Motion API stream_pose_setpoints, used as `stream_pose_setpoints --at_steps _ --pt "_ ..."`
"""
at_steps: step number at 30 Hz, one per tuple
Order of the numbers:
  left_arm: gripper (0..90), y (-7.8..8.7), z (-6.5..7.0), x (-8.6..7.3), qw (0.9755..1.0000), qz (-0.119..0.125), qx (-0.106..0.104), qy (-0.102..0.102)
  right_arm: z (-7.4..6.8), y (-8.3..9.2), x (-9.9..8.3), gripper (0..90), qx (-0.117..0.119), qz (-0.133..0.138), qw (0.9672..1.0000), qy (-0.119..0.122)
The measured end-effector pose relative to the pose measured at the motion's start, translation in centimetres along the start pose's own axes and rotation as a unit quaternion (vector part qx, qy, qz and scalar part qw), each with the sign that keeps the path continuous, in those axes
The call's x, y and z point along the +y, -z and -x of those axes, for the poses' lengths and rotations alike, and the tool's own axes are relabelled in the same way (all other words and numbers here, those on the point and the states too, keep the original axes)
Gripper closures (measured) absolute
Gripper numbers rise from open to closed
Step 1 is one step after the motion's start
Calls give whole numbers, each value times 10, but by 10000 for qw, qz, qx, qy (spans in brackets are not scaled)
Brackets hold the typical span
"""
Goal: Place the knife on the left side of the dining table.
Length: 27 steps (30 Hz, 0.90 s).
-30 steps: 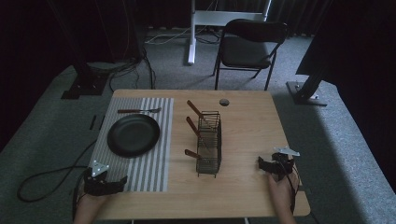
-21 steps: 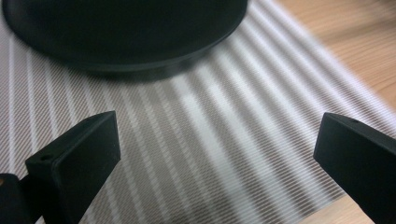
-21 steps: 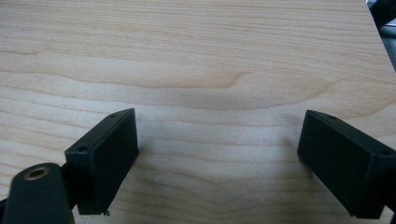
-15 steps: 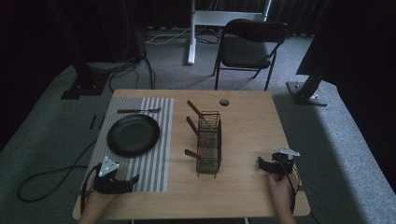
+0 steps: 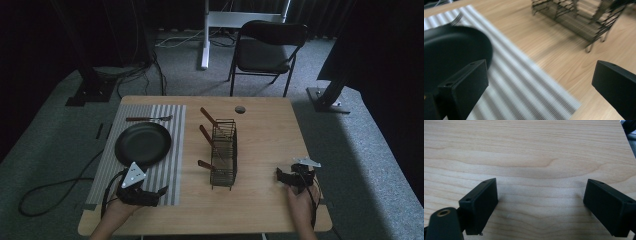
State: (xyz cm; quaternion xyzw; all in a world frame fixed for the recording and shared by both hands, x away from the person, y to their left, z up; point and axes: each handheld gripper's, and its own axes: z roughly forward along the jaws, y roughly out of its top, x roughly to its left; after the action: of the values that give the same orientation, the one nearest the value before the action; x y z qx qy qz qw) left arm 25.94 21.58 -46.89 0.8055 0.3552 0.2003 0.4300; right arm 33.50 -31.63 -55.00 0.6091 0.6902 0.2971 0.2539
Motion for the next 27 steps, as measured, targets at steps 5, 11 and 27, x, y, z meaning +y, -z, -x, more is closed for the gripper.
stream_pose_setpoints --at_steps 5,11,27 --pt "25 -1 12 13 9992 249 -235 -223 0 0 0 113 0 -1 10000 0" --pt "26 -3 19 25 9980 357 -392 -332 0 0 0 113 0 -1 10000 0" --pt "27 -21 40 60 9930 492 -823 -692 0 0 0 113 0 3 10000 10"
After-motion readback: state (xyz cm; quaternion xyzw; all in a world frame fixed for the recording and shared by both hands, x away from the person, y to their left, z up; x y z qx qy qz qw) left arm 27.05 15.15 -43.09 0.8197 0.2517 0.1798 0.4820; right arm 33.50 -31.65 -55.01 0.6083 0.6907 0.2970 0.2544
